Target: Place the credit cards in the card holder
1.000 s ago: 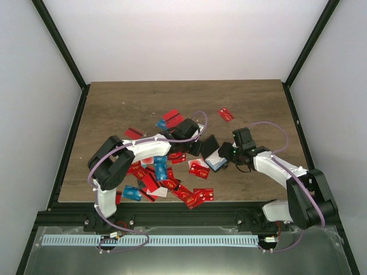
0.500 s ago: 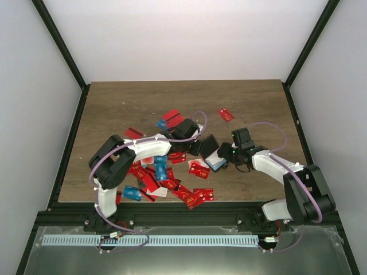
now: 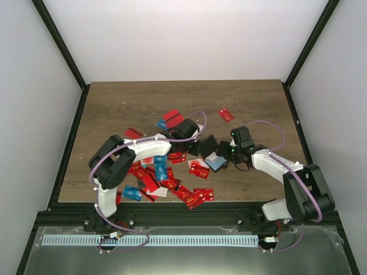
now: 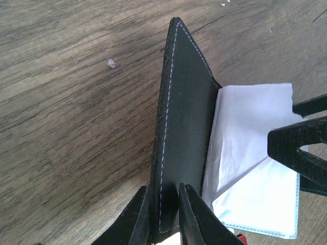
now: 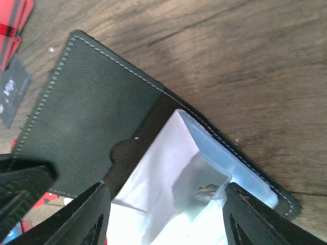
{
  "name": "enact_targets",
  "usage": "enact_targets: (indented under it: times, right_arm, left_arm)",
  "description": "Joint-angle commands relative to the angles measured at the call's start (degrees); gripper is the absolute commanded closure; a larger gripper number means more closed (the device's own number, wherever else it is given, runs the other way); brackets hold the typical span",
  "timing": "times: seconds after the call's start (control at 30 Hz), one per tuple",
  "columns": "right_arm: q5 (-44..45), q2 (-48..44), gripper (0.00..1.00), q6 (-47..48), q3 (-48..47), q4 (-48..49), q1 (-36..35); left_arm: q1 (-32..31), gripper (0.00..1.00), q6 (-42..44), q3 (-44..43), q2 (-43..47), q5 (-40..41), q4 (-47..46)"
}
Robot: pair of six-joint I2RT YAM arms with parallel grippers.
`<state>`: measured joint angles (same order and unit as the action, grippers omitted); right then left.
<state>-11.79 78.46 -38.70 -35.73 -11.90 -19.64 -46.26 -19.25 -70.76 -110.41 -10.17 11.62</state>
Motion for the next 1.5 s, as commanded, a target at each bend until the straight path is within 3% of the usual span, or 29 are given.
enact_targets:
  times: [0.0, 0.37, 0.53, 0.77, 1.07, 1.47]
  right_arm:
    - [-2.6, -0.1, 0.39, 1.3, -3.4, 1.3, 0.5]
    - [-9.4, 5.0, 0.4, 1.8, -7.1, 5.7, 0.4]
    - [-12.8, 9.9, 0.4, 1.0, -10.7, 8.1, 0.4]
    - [-16.9, 17.2, 0.4, 0.0, -15.0, 10.6, -0.2]
    - [-16.6, 22.4, 0.41, 0.7, -16.8, 9.7, -1.0]
    - [-13.4, 17.7, 0.39, 4.8, -18.5, 3.0, -1.7]
  left_arm:
    - [0.2, 0.83, 0.0, 0.3, -0.9, -1.4, -1.4]
    - [0.2, 0.84, -3.0, 2.1, -1.2, -3.7, -3.3]
    - [0.1, 0.84, -6.6, 5.6, -0.6, -7.0, -6.4]
    - [0.5, 0.83, -9.9, 10.7, 2.5, -5.5, -8.3]
    - [0.7, 0.7, -12.1, 17.5, 13.9, -0.3, -6.3]
    - [-5.4, 0.61, -16.0, 26.5, 29.1, 3.0, -1.7]
